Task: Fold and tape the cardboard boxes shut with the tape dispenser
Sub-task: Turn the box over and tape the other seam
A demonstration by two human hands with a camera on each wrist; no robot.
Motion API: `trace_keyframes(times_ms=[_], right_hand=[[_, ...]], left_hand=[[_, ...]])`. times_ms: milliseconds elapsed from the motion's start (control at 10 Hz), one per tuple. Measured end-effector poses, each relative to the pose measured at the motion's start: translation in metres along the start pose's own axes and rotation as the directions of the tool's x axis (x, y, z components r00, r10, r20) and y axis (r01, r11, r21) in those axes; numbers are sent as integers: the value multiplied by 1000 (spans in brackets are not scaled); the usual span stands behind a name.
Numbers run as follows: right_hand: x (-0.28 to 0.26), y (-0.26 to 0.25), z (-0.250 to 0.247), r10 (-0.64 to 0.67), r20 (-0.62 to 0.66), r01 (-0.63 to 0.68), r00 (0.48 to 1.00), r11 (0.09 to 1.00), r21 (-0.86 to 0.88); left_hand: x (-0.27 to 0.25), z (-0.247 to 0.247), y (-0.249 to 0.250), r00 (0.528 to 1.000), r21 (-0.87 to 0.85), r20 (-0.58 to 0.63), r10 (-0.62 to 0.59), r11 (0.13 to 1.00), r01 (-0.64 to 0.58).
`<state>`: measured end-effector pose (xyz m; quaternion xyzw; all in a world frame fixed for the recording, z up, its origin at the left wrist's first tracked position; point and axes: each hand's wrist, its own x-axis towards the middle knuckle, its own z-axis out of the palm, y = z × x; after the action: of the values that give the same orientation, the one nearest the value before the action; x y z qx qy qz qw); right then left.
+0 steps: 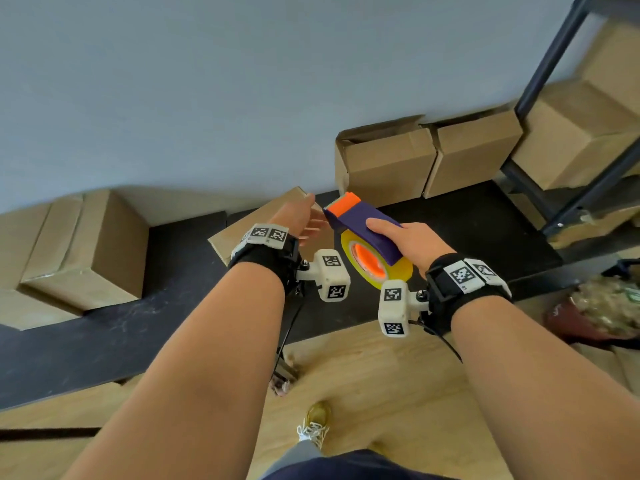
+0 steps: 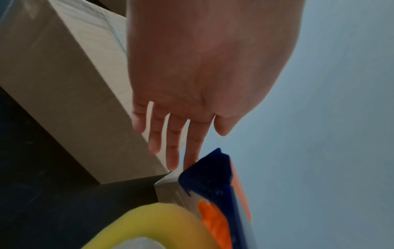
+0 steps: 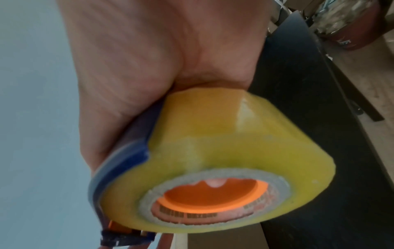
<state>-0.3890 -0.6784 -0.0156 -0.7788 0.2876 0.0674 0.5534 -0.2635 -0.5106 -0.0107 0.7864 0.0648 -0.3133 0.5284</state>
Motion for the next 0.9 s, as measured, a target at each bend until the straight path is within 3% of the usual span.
trace_keyframes(times_ms=[200, 400, 500, 700, 800, 900], right_hand=[[-6, 2, 5, -15, 46, 13, 999, 999, 31], [-14, 3, 2, -18, 117, 16, 993, 1000, 17], [-18, 3, 1, -20, 134, 19, 991, 1000, 4], [-25, 5, -2, 1, 113, 3, 994, 999, -32], [-28, 7, -2, 12, 92, -6, 996, 998, -64], [-32, 9, -5, 7, 72, 3, 997, 989, -145]], left_hand=[[-2, -2, -2, 997, -58, 61, -54, 997, 58], [-6, -7, -18, 985, -344, 170, -40, 934, 98], [-14, -6, -18, 985, -303, 169, -38, 949, 89], [-15, -6, -17, 999, 27, 32, -40, 999, 39], [-20, 0, -9, 999, 133, 39, -38, 991, 32], [-20, 8, -7, 1000, 165, 18, -11, 986, 8]])
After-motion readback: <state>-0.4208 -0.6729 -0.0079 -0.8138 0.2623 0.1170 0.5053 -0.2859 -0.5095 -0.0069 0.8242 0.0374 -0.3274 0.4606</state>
